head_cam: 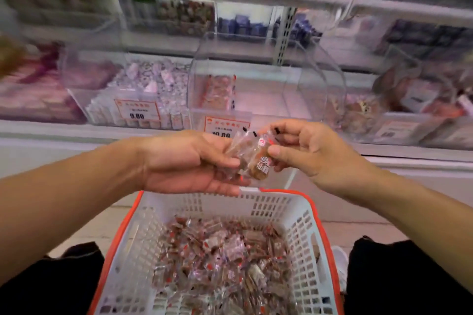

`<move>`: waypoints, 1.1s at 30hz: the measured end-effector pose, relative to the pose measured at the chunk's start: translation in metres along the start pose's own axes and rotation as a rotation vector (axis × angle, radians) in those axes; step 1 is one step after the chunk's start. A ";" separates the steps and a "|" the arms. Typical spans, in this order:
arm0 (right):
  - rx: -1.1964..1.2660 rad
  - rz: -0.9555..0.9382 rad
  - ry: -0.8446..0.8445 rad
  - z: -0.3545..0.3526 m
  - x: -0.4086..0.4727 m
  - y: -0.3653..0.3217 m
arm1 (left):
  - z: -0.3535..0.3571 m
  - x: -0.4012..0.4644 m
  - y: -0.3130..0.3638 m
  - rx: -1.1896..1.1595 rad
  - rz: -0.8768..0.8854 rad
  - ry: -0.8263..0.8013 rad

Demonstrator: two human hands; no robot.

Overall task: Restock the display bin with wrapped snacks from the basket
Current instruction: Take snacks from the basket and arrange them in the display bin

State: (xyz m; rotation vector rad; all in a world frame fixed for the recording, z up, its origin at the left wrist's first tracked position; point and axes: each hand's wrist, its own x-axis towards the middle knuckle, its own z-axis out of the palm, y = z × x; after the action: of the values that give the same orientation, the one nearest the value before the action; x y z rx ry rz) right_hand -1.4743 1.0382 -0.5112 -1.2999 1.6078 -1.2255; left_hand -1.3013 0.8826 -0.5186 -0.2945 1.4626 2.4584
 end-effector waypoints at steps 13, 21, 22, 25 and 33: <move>-0.133 -0.087 0.057 0.017 0.016 -0.010 | 0.009 0.010 0.013 0.226 0.161 0.193; -0.010 -0.057 0.073 0.015 0.020 -0.008 | 0.007 0.011 0.013 0.071 0.094 0.178; -0.029 -0.053 0.105 0.015 0.020 -0.005 | 0.006 0.012 0.012 0.040 0.063 0.185; -0.055 -0.062 0.152 0.016 0.021 -0.002 | 0.003 0.011 0.015 -0.066 0.037 0.185; 0.000 -0.156 0.098 0.016 0.023 -0.001 | 0.008 0.021 0.014 0.045 0.178 0.338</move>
State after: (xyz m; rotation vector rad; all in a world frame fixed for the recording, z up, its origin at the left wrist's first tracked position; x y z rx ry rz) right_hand -1.4640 1.0116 -0.5138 -1.4067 1.5987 -1.4032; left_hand -1.3261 0.8854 -0.5099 -0.6216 1.7431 2.6058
